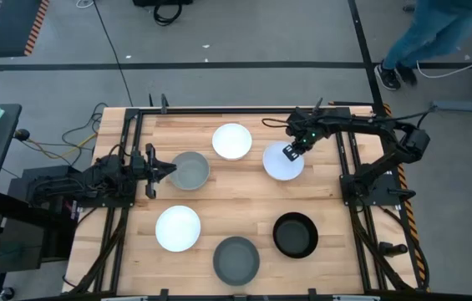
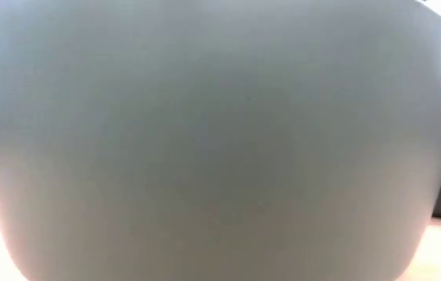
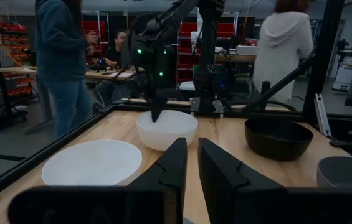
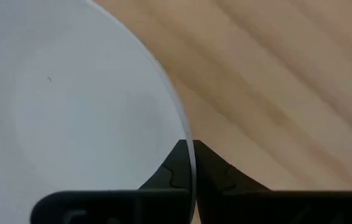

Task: Nest bowls inside each other
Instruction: Stack the right white bowl on top of the black bowl

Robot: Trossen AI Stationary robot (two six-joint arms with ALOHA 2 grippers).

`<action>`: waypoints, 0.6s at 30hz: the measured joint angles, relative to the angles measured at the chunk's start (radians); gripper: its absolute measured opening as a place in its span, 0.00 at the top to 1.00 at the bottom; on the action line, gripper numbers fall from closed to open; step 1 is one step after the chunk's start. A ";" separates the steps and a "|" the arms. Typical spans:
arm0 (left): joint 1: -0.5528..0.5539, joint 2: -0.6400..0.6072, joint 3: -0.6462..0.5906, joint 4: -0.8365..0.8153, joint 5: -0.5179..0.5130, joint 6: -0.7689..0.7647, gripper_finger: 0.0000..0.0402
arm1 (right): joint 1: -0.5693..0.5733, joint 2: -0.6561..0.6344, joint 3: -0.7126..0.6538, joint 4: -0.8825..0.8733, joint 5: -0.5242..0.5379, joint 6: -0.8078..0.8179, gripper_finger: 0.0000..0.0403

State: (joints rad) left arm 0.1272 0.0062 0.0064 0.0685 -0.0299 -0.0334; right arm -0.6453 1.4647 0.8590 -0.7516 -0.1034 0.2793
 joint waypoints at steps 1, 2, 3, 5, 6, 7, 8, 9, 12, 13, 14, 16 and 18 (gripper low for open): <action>0.000 0.000 0.000 0.000 0.000 0.000 0.88 | 0.000 0.000 0.019 -0.012 0.000 -0.001 0.98; 0.000 0.000 0.000 0.000 0.000 0.000 0.89 | 0.001 0.000 0.041 -0.032 0.000 -0.003 0.99; 0.000 0.000 0.000 0.000 0.000 0.000 0.89 | 0.004 0.000 0.065 -0.055 0.000 -0.007 0.99; 0.000 0.000 0.000 0.000 0.000 0.000 0.90 | 0.017 0.000 0.118 -0.106 0.009 -0.010 0.99; 0.000 0.000 0.000 0.000 0.000 0.000 0.90 | 0.027 0.000 0.148 -0.140 0.020 -0.011 0.99; 0.000 0.000 0.000 0.000 0.000 0.000 0.90 | 0.039 0.000 0.176 -0.173 0.032 -0.010 0.99; 0.000 0.000 0.000 -0.001 0.000 0.000 0.90 | 0.054 0.000 0.209 -0.213 0.045 -0.010 0.99; 0.000 0.000 0.000 -0.001 0.000 -0.001 0.90 | 0.072 0.000 0.240 -0.257 0.060 -0.002 0.99; 0.000 0.000 0.000 -0.004 0.000 -0.001 0.90 | 0.147 -0.003 0.318 -0.372 0.093 0.033 0.99; 0.000 0.000 0.000 -0.007 0.000 -0.002 0.90 | 0.176 -0.010 0.333 -0.399 0.101 0.048 0.99; 0.000 0.000 0.000 -0.008 0.000 -0.002 0.89 | 0.209 -0.020 0.343 -0.418 0.103 0.067 0.99; 0.000 0.000 0.000 -0.008 0.000 -0.003 0.89 | 0.276 -0.051 0.347 -0.435 0.103 0.119 0.99; 0.000 0.000 0.000 -0.008 0.000 -0.006 0.89 | 0.351 -0.093 0.342 -0.449 0.102 0.180 0.99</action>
State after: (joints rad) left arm 0.1272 0.0060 0.0066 0.0602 -0.0299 -0.0389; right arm -0.2940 1.3718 1.2011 -1.2010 -0.0016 0.4596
